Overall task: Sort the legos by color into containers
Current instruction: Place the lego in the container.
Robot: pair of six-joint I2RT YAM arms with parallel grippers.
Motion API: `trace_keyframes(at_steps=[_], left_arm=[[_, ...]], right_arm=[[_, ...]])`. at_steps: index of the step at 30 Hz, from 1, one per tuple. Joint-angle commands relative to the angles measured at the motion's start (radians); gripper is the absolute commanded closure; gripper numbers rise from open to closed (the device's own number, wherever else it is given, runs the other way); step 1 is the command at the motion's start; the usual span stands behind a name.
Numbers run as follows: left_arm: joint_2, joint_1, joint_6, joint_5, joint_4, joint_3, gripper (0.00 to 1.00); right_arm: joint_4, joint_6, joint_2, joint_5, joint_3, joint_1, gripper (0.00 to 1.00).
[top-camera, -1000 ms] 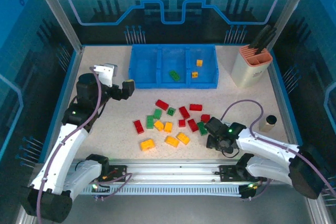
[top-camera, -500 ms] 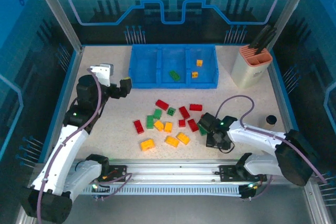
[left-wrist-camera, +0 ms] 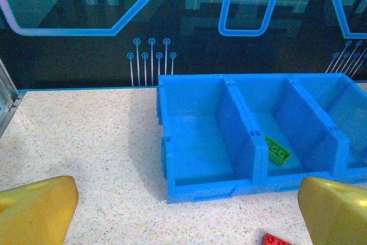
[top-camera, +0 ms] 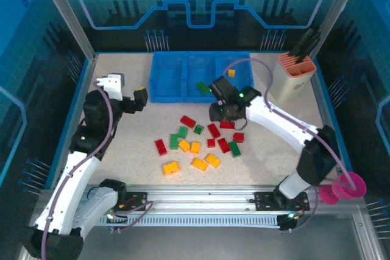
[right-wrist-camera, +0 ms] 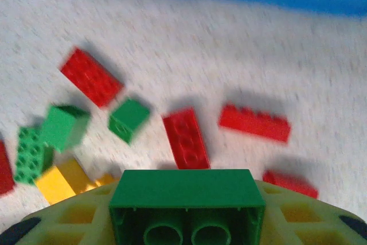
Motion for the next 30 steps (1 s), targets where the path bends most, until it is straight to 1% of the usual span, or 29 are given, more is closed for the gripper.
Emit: trace_keyframes(at_steps=[1,10,13,14,15,18,21,30], left_arm=[[0.000,0.005,0.000,-0.041,-0.020,0.018,0.01],[0.040,0.001,-0.003,-0.027,-0.059,0.031,0.01],[0.044,-0.002,0.008,-0.028,-0.061,0.040,0.01],[0.045,-0.002,0.011,-0.029,-0.063,0.043,0.01],[0.046,-0.003,0.013,-0.030,-0.066,0.048,0.01],[0.046,-0.004,0.019,-0.029,-0.073,0.056,0.00],[0.047,-0.004,0.035,-0.026,-0.087,0.054,0.01],[0.050,-0.004,0.066,-0.033,-0.089,0.042,0.01]], right_arm=[[-0.042,-0.176,0.143,0.002,0.174,-0.033,0.61],[-0.004,-0.324,0.554,-0.023,0.668,-0.093,0.62],[-0.032,-0.348,0.680,-0.041,0.828,-0.117,0.62],[-0.047,-0.356,0.700,-0.042,0.875,-0.121,0.62],[-0.063,-0.367,0.761,-0.042,0.927,-0.126,0.61],[-0.095,-0.388,0.852,-0.038,1.044,-0.142,0.60],[-0.106,-0.387,0.912,-0.043,1.105,-0.166,0.60],[-0.041,-0.399,0.968,-0.102,1.124,-0.215,0.58]])
